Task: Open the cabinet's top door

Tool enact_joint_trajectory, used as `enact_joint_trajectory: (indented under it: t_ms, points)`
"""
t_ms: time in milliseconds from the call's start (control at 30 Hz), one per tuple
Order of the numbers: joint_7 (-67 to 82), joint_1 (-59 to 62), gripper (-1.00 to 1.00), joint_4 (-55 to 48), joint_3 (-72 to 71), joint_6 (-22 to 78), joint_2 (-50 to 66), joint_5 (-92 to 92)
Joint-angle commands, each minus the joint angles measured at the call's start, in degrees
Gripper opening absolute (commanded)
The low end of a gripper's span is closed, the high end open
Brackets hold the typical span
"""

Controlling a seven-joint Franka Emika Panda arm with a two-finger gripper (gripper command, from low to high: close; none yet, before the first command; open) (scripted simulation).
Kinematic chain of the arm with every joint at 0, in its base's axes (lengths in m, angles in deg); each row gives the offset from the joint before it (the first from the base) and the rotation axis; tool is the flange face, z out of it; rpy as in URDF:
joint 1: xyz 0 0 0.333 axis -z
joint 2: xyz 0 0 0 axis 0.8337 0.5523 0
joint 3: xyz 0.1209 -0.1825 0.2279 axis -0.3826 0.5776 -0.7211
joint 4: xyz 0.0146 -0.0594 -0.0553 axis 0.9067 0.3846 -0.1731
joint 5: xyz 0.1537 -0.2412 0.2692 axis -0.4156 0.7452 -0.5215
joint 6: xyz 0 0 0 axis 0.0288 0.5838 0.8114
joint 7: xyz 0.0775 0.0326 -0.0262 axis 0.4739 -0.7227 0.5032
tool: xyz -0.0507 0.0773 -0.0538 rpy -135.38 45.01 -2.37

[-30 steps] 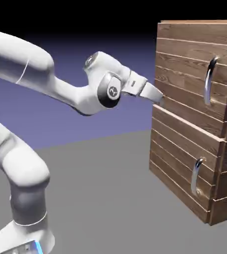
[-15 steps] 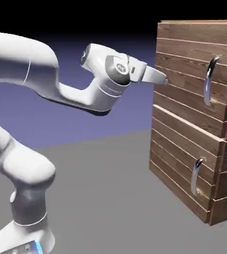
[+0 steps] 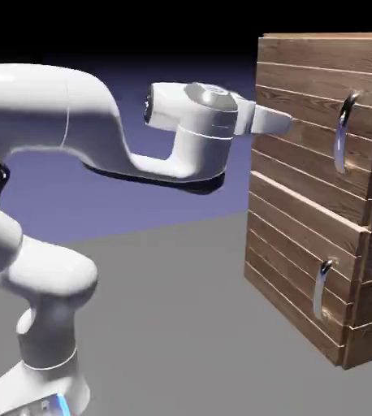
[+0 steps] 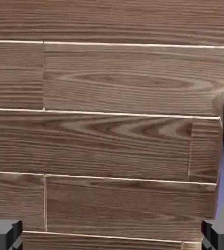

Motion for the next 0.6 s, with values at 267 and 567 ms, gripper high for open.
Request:
enact_joint_trajectory:
  t_ms: [267, 567]
  points:
    - [-17.22, -8.27, 0.00, -5.45, 8.76, 0.48, -1.92, 22.43]
    - [-31.95, -15.34, 0.00, -10.11, 16.24, 0.90, -3.56, 41.62]
